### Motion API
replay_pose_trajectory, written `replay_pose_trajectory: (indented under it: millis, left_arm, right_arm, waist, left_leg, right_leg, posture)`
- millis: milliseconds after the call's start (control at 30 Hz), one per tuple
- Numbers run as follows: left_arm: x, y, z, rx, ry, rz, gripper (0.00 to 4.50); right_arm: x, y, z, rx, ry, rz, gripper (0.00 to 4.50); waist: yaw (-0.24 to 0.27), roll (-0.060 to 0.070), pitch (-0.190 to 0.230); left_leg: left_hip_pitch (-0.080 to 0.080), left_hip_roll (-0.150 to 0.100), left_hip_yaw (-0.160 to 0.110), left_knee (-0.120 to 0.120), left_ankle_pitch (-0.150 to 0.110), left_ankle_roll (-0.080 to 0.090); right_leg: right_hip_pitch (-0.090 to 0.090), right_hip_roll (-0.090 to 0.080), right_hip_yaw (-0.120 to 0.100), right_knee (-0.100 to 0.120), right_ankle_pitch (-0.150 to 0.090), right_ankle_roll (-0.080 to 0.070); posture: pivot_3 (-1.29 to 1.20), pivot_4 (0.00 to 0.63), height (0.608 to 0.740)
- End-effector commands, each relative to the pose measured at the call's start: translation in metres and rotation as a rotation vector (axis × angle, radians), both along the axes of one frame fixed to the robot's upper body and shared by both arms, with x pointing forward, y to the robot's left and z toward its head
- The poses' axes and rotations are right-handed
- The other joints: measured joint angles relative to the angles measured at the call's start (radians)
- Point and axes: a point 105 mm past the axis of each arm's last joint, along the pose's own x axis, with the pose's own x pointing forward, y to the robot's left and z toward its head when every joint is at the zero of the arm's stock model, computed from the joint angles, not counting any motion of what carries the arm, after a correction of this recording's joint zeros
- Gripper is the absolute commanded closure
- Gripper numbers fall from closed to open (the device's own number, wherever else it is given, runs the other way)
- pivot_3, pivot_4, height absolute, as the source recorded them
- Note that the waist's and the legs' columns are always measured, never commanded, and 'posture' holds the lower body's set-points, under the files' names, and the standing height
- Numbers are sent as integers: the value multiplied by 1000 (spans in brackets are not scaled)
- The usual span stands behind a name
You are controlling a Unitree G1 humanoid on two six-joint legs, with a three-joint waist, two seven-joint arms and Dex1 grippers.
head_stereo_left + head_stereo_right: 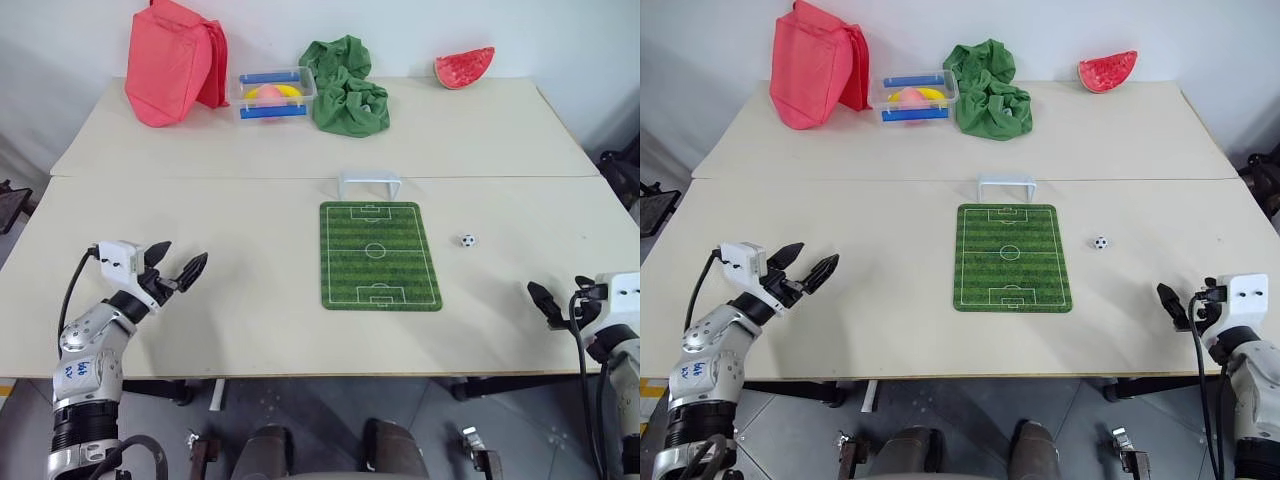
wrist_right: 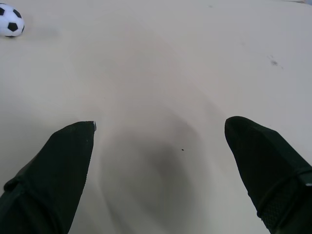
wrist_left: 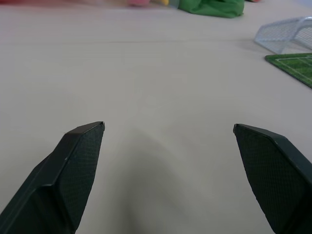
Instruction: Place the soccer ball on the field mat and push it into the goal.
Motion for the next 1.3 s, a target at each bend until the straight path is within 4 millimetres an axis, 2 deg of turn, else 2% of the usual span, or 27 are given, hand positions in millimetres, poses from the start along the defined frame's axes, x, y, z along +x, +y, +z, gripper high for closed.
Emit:
replay_pose_trajectory:
  millis: [33,100,267,367,433,500,600,633,767,967,1067,1300]
  left_arm:
    - [4,8,11,78,-49,43,0]
    - [8,16,15,3,-54,103,0]
    - [8,9,21,40,-71,25,0]
    - [13,0,26,23,-77,-31,0]
    - [14,-9,26,22,-60,-75,0]
    - [13,-21,25,16,-46,-136,0]
    - [13,-28,24,19,-37,-167,0]
    - [14,-33,24,20,-39,-179,0]
    - [18,-53,20,-17,-66,-196,0]
    - [8,-63,12,-36,-64,-197,0]
    - [3,-59,10,-36,-61,-177,0]
    - [-2,-54,10,-33,-58,-150,0]
  right_arm:
    - [0,-2,21,-41,-40,12,33]
    - [1,-1,25,-39,-43,19,33]
    - [11,14,49,-14,-62,75,33]
    - [25,34,73,27,-86,148,33]
    - [35,45,78,37,-53,180,33]
    - [47,58,76,40,-3,228,33]
    - [55,67,76,44,25,258,33]
    - [61,76,74,27,41,292,33]
    - [93,101,55,-22,90,376,33]
    - [114,100,39,-60,92,339,33]
    - [112,99,26,-65,123,345,33]
    - [102,91,13,-28,163,334,33]
  waist:
    - [0,0,0]
    - [1,0,0]
    - [0,0,0]
    - [-3,0,0]
    - [-1,0,0]
    - [-2,0,0]
    - [1,0,0]
    - [3,0,0]
    - [-2,0,0]
    - [-3,0,0]
    - [-3,0,0]
    - [1,0,0]
  left_leg:
    - [0,0,0,0,0,0]
    - [0,0,0,0,0,0]
    - [0,0,0,0,0,0]
    - [0,1,0,1,0,0]
    - [0,1,1,2,0,0]
    - [0,1,1,2,0,0]
    - [-1,3,1,2,0,-1]
    - [-1,4,1,1,0,-1]
    - [-2,3,2,2,0,-1]
    - [-2,5,2,1,-1,-2]
    - [-3,5,2,0,-1,-2]
    - [-2,6,2,3,-1,-2]
  right_leg:
    - [0,0,0,0,0,0]
    - [0,0,0,0,0,0]
    - [0,0,0,0,0,0]
    - [-1,1,0,1,0,-1]
    - [-1,1,0,1,1,-1]
    - [-1,1,1,1,1,-1]
    - [-1,3,0,1,1,-1]
    - [-2,3,0,1,1,-1]
    - [-2,3,1,0,1,-1]
    - [-3,5,0,0,1,-2]
    - [-3,5,0,-1,1,-2]
    - [-2,5,0,0,1,-2]
  posture:
    - [0,150,740]
    - [0,150,740]
    - [0,150,740]
    - [0,150,740]
    - [0,150,740]
    - [0,150,740]
    - [0,150,740]
    - [0,150,740]
    - [0,150,740]
    - [0,150,740]
    - [0,150,740]
    - [0,150,740]
